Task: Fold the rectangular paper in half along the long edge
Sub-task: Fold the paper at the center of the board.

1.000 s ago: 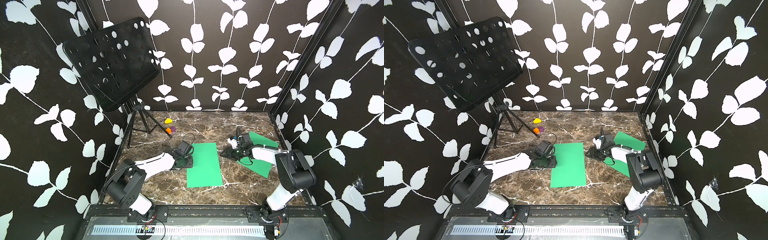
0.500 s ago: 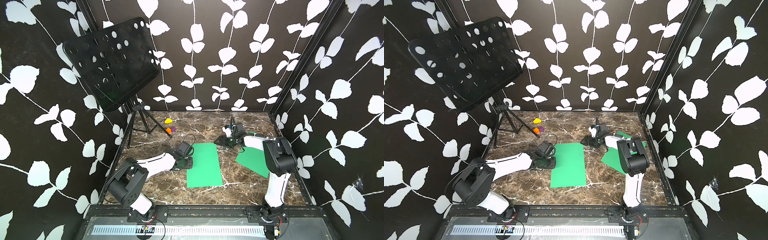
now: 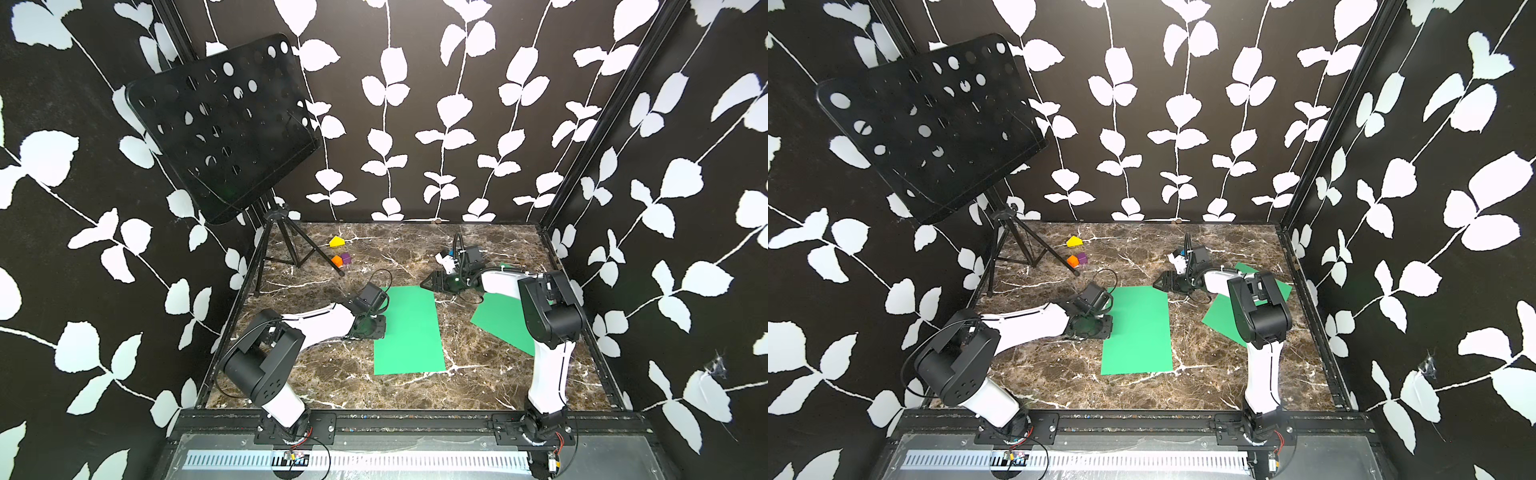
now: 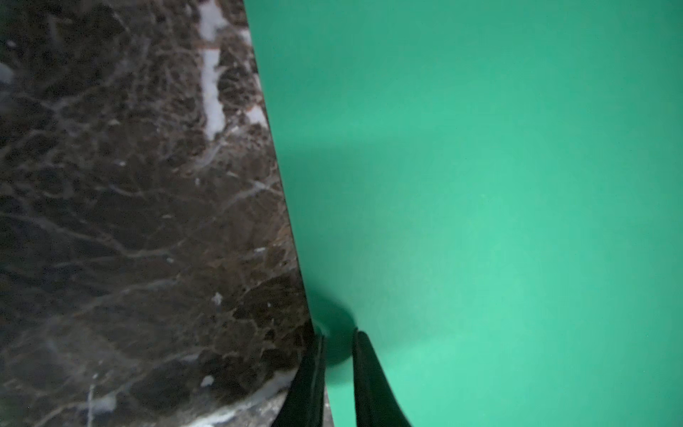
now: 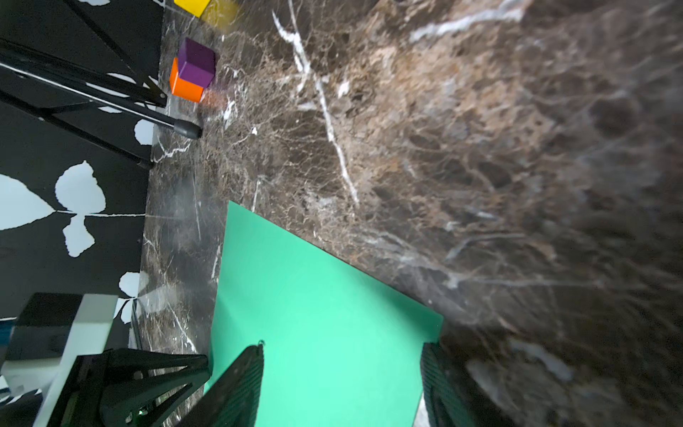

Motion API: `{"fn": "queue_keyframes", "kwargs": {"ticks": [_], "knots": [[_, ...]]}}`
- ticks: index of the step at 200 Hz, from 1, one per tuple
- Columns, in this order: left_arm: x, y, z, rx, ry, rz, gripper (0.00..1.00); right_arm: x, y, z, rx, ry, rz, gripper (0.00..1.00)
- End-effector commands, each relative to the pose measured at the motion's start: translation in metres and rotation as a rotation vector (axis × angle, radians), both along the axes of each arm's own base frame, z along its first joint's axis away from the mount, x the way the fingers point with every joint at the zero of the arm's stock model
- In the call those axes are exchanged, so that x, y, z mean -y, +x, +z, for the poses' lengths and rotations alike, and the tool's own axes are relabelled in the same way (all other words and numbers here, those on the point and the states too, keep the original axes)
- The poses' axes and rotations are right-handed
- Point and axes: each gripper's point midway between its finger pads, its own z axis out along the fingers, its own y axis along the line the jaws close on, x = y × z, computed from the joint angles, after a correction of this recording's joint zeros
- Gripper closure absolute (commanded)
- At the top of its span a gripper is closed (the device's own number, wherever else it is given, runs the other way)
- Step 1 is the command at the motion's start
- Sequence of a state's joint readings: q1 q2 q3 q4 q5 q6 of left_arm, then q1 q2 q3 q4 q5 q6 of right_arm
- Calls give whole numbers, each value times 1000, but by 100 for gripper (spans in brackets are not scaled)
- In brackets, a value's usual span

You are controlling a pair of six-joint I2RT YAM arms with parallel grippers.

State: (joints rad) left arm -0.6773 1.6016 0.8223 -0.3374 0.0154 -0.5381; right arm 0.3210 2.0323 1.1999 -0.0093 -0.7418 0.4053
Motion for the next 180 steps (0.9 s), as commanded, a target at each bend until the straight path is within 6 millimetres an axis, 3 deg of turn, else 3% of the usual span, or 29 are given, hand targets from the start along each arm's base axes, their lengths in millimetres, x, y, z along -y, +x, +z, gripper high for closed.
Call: {"fn": "queue_keyframes", "kwargs": {"ticks": [1, 79, 114, 136, 157, 180], "knots": [[-17, -18, -24, -92, 81, 4, 82, 2, -41, -32, -137, -36, 44, 32], [-13, -18, -32, -107, 68, 12, 82, -25, -85, -12, -169, 71, 68, 18], [-10, -16, -34, -107, 57, 14, 82, -41, -93, -12, -158, 71, 92, 19], [-11, -16, -34, -105, 57, 18, 80, -48, -89, -11, -159, 94, 93, 26], [-11, -16, -34, -104, 58, 20, 78, -49, -85, -9, -146, 88, 91, 39], [-10, -15, -29, -87, 48, 18, 66, -41, -82, -11, -129, 26, 80, 55]]}}
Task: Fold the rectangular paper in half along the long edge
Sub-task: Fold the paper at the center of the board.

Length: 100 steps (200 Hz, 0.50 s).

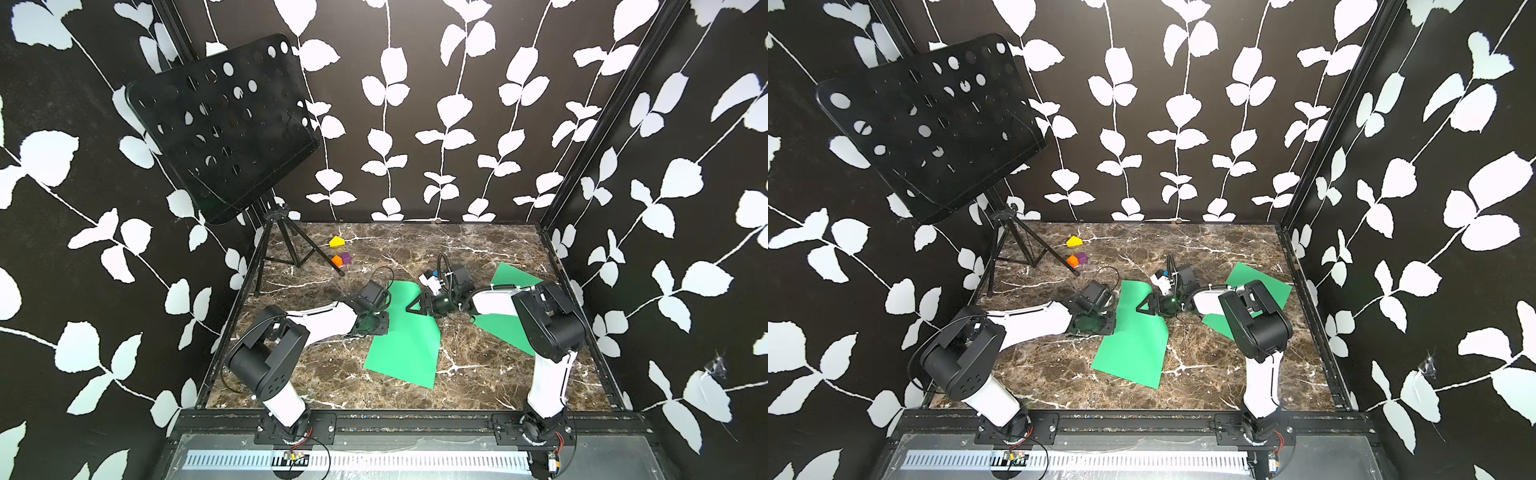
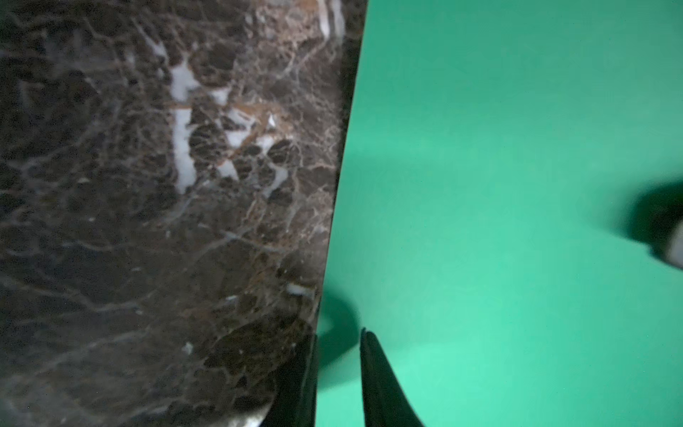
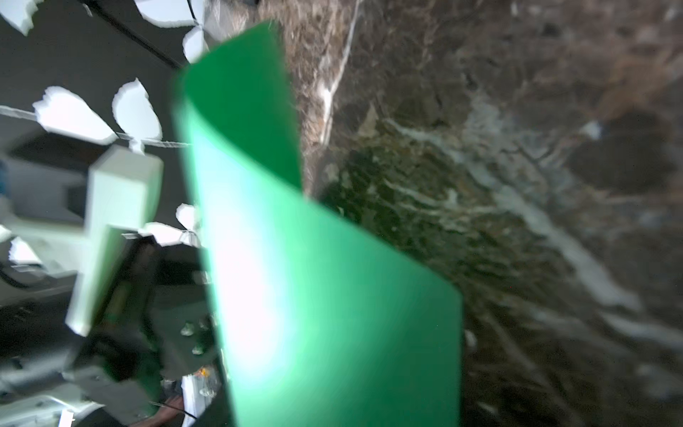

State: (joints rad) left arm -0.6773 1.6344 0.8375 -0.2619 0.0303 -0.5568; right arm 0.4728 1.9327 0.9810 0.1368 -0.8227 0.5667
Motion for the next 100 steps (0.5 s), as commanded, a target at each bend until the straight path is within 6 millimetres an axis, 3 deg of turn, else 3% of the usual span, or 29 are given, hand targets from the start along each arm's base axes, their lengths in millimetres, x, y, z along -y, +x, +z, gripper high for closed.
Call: {"fn": "queue_keyframes", "kwargs": {"ticks": [1, 42, 70, 100], "knots": [[-25, -28, -30, -119, 99, 5, 66, 8, 5, -8, 3, -70, -20, 55], [-17, -21, 7, -34, 32, -10, 48, 12, 7, -9, 0, -80, -24, 65], [6, -17, 40, 37, -110, -68, 46, 10, 9, -7, -1, -69, -16, 65], [33, -24, 34, -10, -212, -152, 37, 7, 12, -5, -3, -59, -10, 65]]}}
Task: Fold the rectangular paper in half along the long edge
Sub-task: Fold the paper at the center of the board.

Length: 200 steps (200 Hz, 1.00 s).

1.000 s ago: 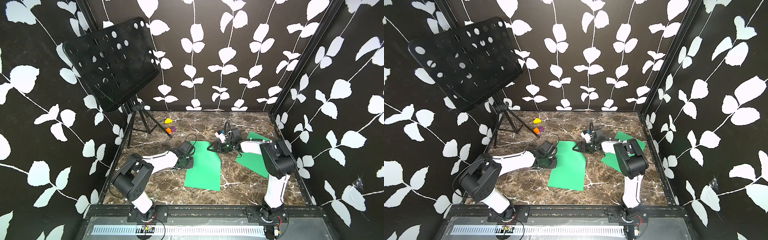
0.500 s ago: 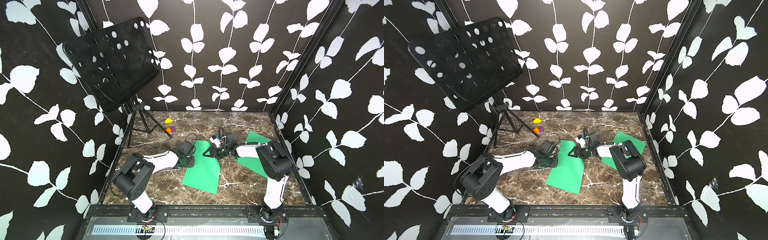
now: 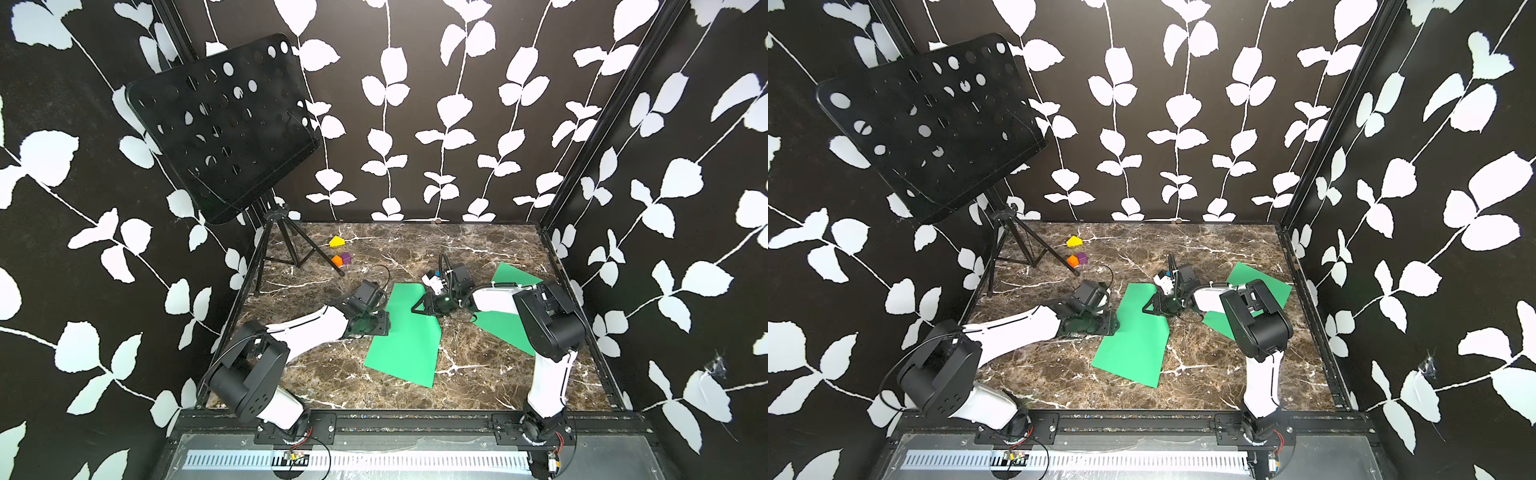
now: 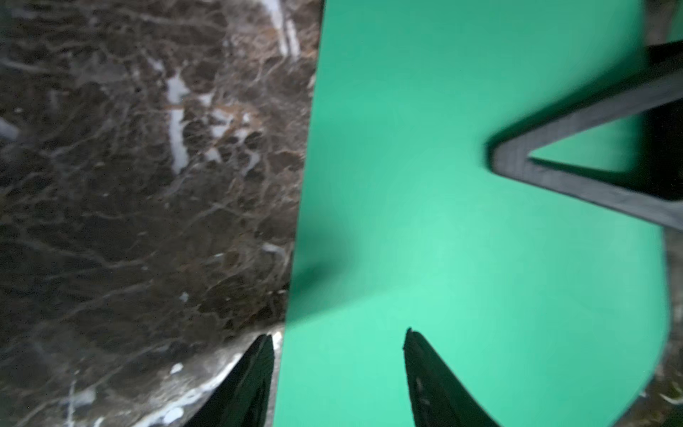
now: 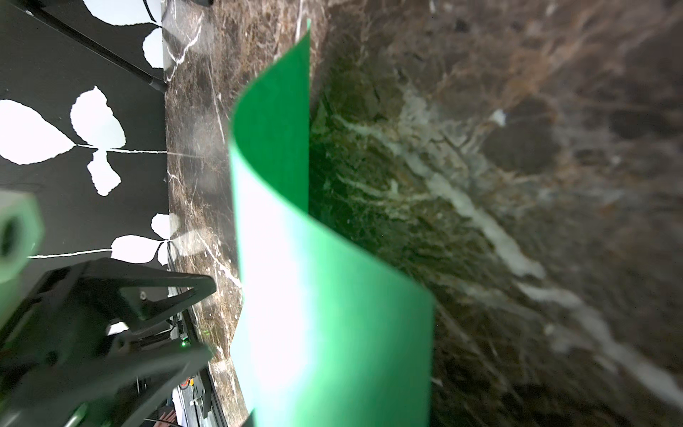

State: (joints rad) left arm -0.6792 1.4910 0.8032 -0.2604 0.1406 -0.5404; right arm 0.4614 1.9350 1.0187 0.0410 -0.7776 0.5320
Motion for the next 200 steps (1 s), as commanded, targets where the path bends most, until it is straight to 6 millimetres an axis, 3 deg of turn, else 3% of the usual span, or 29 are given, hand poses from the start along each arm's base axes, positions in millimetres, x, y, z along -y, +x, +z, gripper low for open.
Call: {"fn": "queue_keyframes", "kwargs": {"ticks": [1, 54, 80, 137, 200], "knots": [[19, -11, -5, -39, -68, -89, 37, -2, 6, -1, 6, 3, 7, 65], [21, -12, -34, -87, -2, -132, 56, -5, 6, 1, -2, 18, 14, 64], [12, -14, -50, -139, 60, -94, 68, -4, 7, 3, 0, 21, 3, 56], [-16, -26, -81, -227, 170, 29, 72, 21, 2, 14, -7, 29, -152, 23], [-21, -25, -90, -240, 201, 62, 73, 41, -25, 31, -25, 80, -294, 21]]}}
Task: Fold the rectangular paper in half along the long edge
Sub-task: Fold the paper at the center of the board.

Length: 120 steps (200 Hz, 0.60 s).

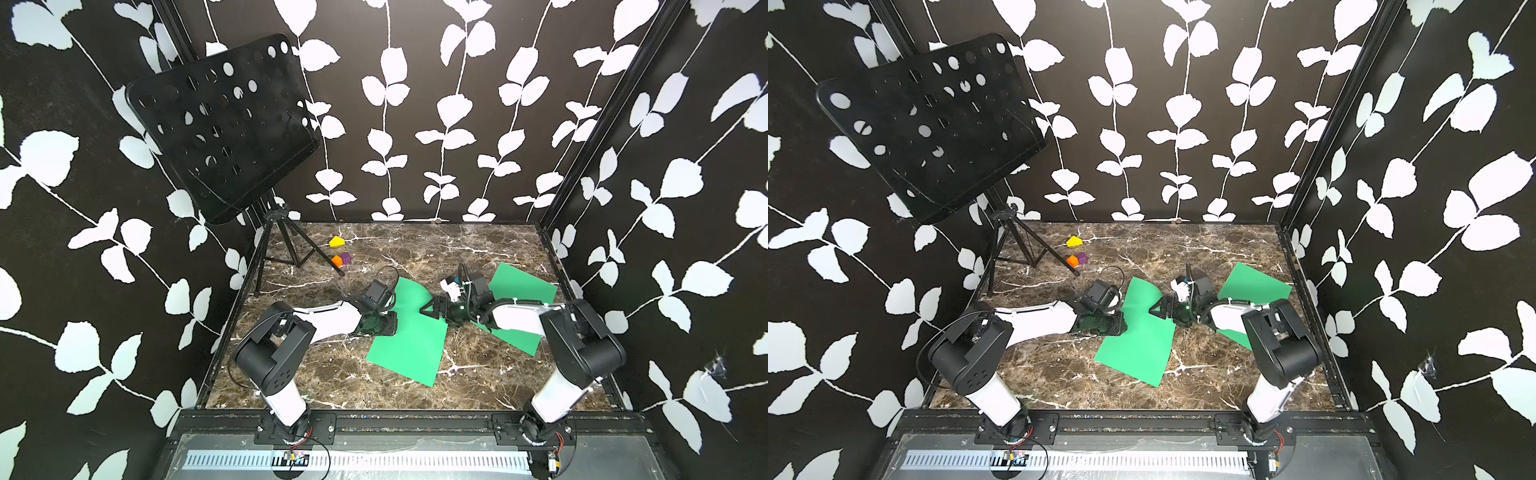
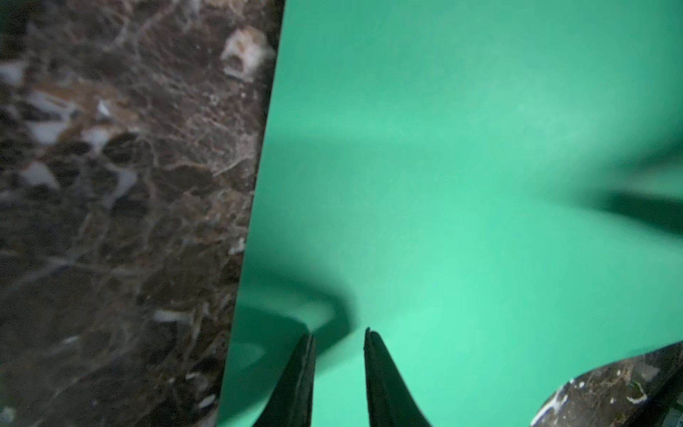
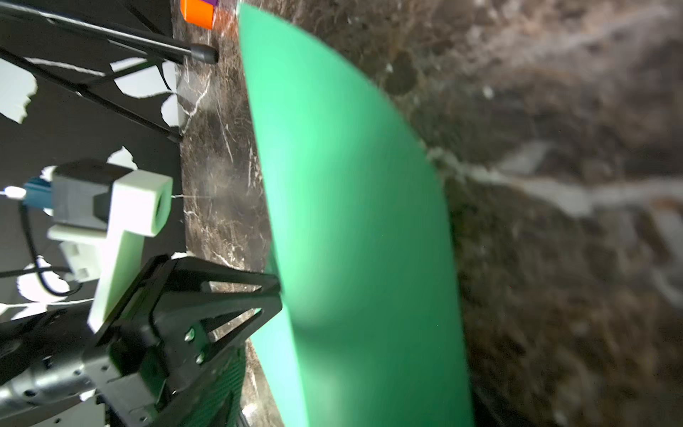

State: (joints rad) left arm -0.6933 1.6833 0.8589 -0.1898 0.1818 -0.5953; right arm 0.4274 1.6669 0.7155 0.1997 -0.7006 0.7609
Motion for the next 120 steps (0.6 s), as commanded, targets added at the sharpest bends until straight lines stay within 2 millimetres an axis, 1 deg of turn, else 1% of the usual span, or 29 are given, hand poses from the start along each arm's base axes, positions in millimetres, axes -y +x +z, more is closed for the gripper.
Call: {"fn": "queue_keyframes", "kwargs": {"ticks": [1, 20, 35, 36, 38, 41, 62, 82, 99, 120], "knots": [[-42, -32, -52, -144, 202, 39, 73, 1, 5, 13, 20, 45, -78, 21], [-43, -31, -53, -144, 208, 47, 73, 2, 1, 9, 5, 50, -112, 22], [-44, -32, -54, -147, 210, 50, 73, -2, -2, 8, 1, 70, -125, 23], [-43, -32, -54, -147, 210, 50, 73, -2, -2, 8, 2, 72, -127, 23], [-44, -31, -54, -148, 210, 52, 73, -3, -1, 17, 24, 85, -127, 23], [-44, -31, -54, -148, 210, 53, 73, -4, -1, 21, 32, 92, -126, 23], [-43, -31, -55, -150, 209, 59, 73, -7, -5, 18, 34, 76, -137, 24], [-44, -31, -56, -153, 214, 63, 73, 5, -4, 16, 58, 54, -219, 25], [-46, -32, -57, -155, 219, 67, 73, 15, -5, 18, 79, 42, -274, 20], [-45, -31, -56, -152, 217, 66, 72, 17, -8, 23, 84, 55, -287, 19]]}}
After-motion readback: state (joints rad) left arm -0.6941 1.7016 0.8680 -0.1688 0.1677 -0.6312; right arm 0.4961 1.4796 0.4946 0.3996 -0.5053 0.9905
